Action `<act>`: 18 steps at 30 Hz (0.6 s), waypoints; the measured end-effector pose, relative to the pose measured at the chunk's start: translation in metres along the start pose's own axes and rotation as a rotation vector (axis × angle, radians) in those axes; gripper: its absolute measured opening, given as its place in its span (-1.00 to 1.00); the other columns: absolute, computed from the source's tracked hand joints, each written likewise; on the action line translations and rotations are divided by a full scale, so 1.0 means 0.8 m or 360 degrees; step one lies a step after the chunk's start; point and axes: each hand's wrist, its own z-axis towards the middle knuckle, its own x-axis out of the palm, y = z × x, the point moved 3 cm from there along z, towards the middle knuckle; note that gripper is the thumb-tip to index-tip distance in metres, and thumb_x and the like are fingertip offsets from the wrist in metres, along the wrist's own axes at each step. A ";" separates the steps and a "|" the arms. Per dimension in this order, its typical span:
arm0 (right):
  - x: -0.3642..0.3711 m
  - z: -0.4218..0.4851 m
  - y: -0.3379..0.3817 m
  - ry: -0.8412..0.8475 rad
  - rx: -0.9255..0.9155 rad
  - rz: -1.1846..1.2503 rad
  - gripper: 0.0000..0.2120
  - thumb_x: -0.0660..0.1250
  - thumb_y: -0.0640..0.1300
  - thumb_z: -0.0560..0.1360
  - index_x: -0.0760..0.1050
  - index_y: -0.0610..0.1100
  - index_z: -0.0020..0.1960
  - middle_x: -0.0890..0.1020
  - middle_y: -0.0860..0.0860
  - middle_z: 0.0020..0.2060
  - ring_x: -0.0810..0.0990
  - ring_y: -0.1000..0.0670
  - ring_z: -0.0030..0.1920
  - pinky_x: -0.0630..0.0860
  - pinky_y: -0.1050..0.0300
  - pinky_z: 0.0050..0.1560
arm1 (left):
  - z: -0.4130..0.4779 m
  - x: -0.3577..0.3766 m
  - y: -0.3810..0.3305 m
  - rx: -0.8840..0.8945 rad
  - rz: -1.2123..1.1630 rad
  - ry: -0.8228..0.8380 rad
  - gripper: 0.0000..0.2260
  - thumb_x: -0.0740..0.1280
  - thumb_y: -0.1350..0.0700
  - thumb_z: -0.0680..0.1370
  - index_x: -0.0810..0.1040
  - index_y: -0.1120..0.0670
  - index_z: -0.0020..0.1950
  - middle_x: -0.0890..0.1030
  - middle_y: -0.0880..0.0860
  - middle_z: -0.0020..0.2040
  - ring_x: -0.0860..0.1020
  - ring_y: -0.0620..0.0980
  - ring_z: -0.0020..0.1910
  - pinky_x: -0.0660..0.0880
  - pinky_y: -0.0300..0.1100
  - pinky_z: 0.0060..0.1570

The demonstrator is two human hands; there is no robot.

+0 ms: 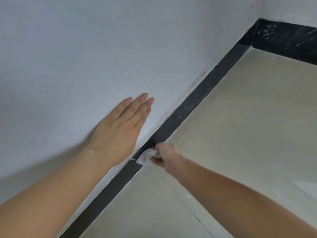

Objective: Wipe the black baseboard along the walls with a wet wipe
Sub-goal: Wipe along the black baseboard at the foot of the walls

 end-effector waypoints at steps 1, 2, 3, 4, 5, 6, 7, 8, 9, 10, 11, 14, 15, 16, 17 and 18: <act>-0.010 0.006 0.020 -0.0042 -0.0055 0.0005 -0.81 0.22 -0.29 0.51 0.47 -0.32 0.09 0.54 -0.15 -0.32 0.53 -0.05 -0.45 0.57 0.18 -0.45 | -0.001 0.001 -0.001 0.0007 0.0038 0.0002 -0.42 -0.06 0.16 0.49 0.10 0.23 0.53 0.04 0.13 0.56 -0.03 0.09 0.54 -0.17 0.00 0.49; -0.022 0.012 0.041 -0.0092 -0.0112 0.0016 -0.85 0.20 -0.29 0.52 0.46 -0.30 0.06 0.52 -0.15 -0.33 0.52 -0.05 -0.46 0.54 0.21 -0.52 | -0.001 0.003 -0.002 0.0016 0.0075 0.0007 -0.41 -0.07 0.14 0.50 0.06 0.23 0.54 0.00 0.14 0.56 -0.06 0.10 0.54 -0.18 0.01 0.49; -0.035 0.016 0.063 -0.0145 -0.0159 0.0028 -0.87 0.18 -0.30 0.52 0.45 -0.28 0.03 0.51 -0.15 -0.34 0.51 -0.06 -0.46 0.52 0.24 -0.57 | -0.001 0.004 -0.002 0.0017 0.0097 0.0020 -0.41 -0.09 0.13 0.50 0.03 0.24 0.54 -0.03 0.14 0.56 -0.07 0.10 0.54 -0.19 0.01 0.49; -0.049 0.020 0.083 -0.0197 -0.0197 0.0049 -0.89 0.18 -0.30 0.52 0.44 -0.27 0.00 0.50 -0.16 -0.33 0.51 -0.06 -0.46 0.50 0.26 -0.60 | -0.001 0.005 -0.002 0.0008 0.0103 0.0028 -0.41 -0.10 0.13 0.51 0.02 0.24 0.54 -0.04 0.14 0.56 -0.08 0.11 0.54 -0.20 0.02 0.50; -0.063 0.022 0.103 -0.0237 -0.0234 0.0088 -0.92 0.18 -0.31 0.52 0.43 -0.27 -0.04 0.50 -0.16 -0.33 0.50 -0.06 -0.45 0.50 0.27 -0.61 | -0.001 0.006 -0.003 0.0003 0.0118 0.0034 -0.42 -0.09 0.13 0.51 0.01 0.24 0.54 -0.04 0.14 0.56 -0.08 0.10 0.54 -0.20 0.02 0.50; -0.077 0.023 0.122 -0.0254 -0.0291 0.0149 -0.93 0.17 -0.30 0.53 0.42 -0.25 -0.09 0.49 -0.14 -0.32 0.50 -0.04 -0.43 0.49 0.27 -0.61 | -0.001 0.006 -0.003 -0.0001 0.0138 0.0028 -0.42 -0.08 0.13 0.52 0.00 0.24 0.55 -0.05 0.14 0.57 -0.08 0.10 0.54 -0.21 0.02 0.50; -0.092 0.022 0.140 -0.0258 -0.0385 0.0208 -0.90 0.17 -0.29 0.54 0.39 -0.21 -0.15 0.48 -0.11 -0.29 0.51 -0.02 -0.39 0.49 0.29 -0.61 | 0.000 0.005 -0.003 -0.0003 0.0155 0.0029 -0.41 -0.06 0.11 0.52 -0.01 0.24 0.55 -0.06 0.14 0.57 -0.09 0.10 0.54 -0.23 0.02 0.49; -0.108 0.019 0.158 -0.0267 -0.0503 0.0262 -0.85 0.16 -0.27 0.55 0.35 -0.15 -0.19 0.46 -0.06 -0.26 0.50 0.02 -0.35 0.49 0.30 -0.58 | 0.000 0.004 -0.003 -0.0001 0.0164 0.0037 -0.39 -0.04 0.09 0.51 -0.03 0.23 0.55 -0.07 0.14 0.57 -0.10 0.10 0.54 -0.24 0.02 0.49; -0.122 0.014 0.172 -0.0291 -0.0629 0.0322 -0.82 0.16 -0.26 0.56 0.32 -0.11 -0.21 0.44 -0.03 -0.25 0.49 0.05 -0.32 0.52 0.29 -0.52 | 0.001 0.004 -0.003 -0.0001 0.0170 0.0048 -0.38 -0.02 0.07 0.51 -0.04 0.23 0.55 -0.08 0.14 0.57 -0.11 0.10 0.54 -0.25 0.02 0.49; -0.135 0.007 0.181 -0.0331 -0.0733 0.0370 -0.81 0.17 -0.25 0.56 0.31 -0.09 -0.23 0.44 -0.01 -0.26 0.49 0.06 -0.32 0.55 0.27 -0.44 | 0.001 0.003 -0.003 -0.0004 0.0175 0.0059 -0.36 0.00 0.06 0.50 -0.04 0.23 0.55 -0.09 0.14 0.57 -0.11 0.10 0.54 -0.26 0.02 0.49; -0.146 0.001 0.184 -0.0390 -0.0798 0.0403 -0.80 0.17 -0.23 0.55 0.32 -0.08 -0.24 0.43 0.01 -0.28 0.47 0.07 -0.33 0.55 0.25 -0.36 | 0.001 0.003 -0.003 -0.0008 0.0180 0.0071 -0.35 0.02 0.06 0.50 -0.04 0.23 0.55 -0.09 0.14 0.57 -0.11 0.10 0.54 -0.26 0.02 0.49; -0.148 -0.007 0.160 -0.0410 -0.0712 0.0363 -0.81 0.18 -0.17 0.53 0.34 -0.07 -0.26 0.42 0.00 -0.33 0.43 0.07 -0.39 0.45 0.23 -0.37 | 0.001 0.004 -0.004 -0.0015 0.0186 0.0081 -0.37 0.00 0.06 0.50 -0.03 0.24 0.55 -0.08 0.15 0.56 -0.10 0.11 0.54 -0.26 0.03 0.49; -0.137 -0.004 0.141 -0.0346 -0.0597 0.0299 -0.82 0.18 -0.16 0.53 0.35 -0.08 -0.25 0.42 -0.02 -0.33 0.43 0.05 -0.39 0.45 0.23 -0.40 | 0.002 0.005 -0.005 -0.0010 0.0184 0.0070 -0.38 -0.03 0.08 0.50 -0.03 0.24 0.55 -0.09 0.16 0.56 -0.11 0.11 0.54 -0.26 0.03 0.49; -0.123 -0.003 0.118 -0.0268 -0.0467 0.0225 -0.83 0.18 -0.16 0.53 0.36 -0.09 -0.24 0.44 -0.04 -0.33 0.44 0.02 -0.39 0.47 0.21 -0.40 | 0.003 0.005 -0.005 -0.0004 0.0183 0.0063 -0.39 -0.05 0.09 0.51 -0.02 0.25 0.55 -0.09 0.16 0.56 -0.11 0.11 0.54 -0.25 0.03 0.49; -0.106 -0.003 0.096 -0.0191 -0.0350 0.0134 -0.85 0.17 -0.18 0.53 0.38 -0.11 -0.23 0.48 -0.08 -0.35 0.47 -0.01 -0.39 0.50 0.18 -0.36 | 0.004 0.005 -0.006 0.0003 0.0186 0.0064 -0.39 -0.05 0.09 0.50 -0.01 0.25 0.55 -0.08 0.16 0.56 -0.10 0.11 0.54 -0.25 0.02 0.49; -0.087 -0.005 0.075 -0.0099 -0.0243 0.0026 -0.86 0.15 -0.21 0.52 0.41 -0.14 -0.20 0.53 -0.12 -0.39 0.50 -0.05 -0.39 0.55 0.15 -0.30 | 0.006 0.005 -0.006 0.0010 0.0191 0.0069 -0.38 -0.04 0.09 0.50 0.00 0.25 0.54 -0.06 0.16 0.56 -0.09 0.11 0.54 -0.24 0.02 0.50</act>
